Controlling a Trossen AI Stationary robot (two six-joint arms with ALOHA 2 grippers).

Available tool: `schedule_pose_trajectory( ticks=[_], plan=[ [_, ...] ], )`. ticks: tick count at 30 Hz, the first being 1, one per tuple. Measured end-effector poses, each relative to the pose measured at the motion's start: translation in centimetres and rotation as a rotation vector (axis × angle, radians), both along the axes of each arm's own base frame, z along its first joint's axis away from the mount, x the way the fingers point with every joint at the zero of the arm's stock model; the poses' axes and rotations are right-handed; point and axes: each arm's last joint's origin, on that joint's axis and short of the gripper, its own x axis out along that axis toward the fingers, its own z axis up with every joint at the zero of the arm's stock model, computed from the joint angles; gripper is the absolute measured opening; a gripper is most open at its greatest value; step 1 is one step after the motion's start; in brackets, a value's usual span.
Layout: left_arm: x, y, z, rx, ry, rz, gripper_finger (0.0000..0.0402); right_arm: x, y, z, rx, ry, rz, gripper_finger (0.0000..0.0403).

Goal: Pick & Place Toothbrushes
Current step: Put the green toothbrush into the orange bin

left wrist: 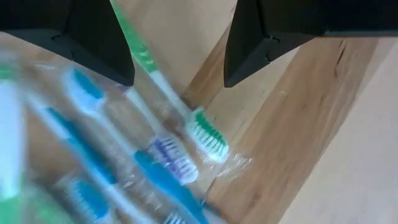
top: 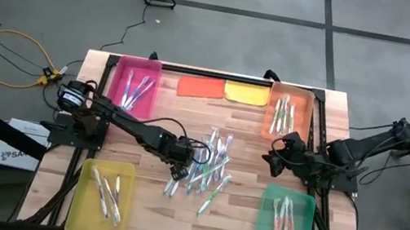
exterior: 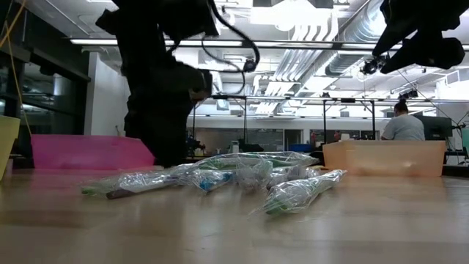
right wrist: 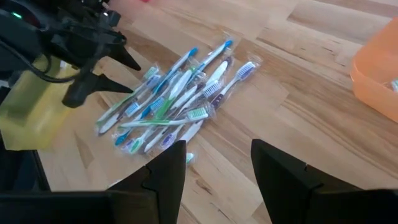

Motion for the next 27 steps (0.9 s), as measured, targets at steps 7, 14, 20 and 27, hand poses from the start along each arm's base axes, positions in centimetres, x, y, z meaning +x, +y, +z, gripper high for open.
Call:
schedule_pose_trajectory(
  ticks=[7, 14, 20, 27],
  plan=[
    [0.1, 0.0, -1.5, 0.013, 0.061, 0.0, 0.0241, 0.4, 0.2, -0.3, -0.005, 0.021, 0.003, 0.0175],
    [0.0, 0.0, -1.7, 0.017, 0.084, -0.001, 0.0203, 0.5, 0.3, -0.4, -0.004, 0.027, 0.006, 0.0175],
    [-0.2, 0.1, -1.8, 0.004, 0.112, -0.033, 0.0102, 0.5, 0.2, -0.4, -0.008, 0.026, 0.006, 0.0175],
    [0.0, 0.6, -1.5, 0.0, 0.104, -0.14, 0.0011, 0.6, 0.3, -0.4, -0.027, 0.027, 0.025, 0.0175]
  ],
)
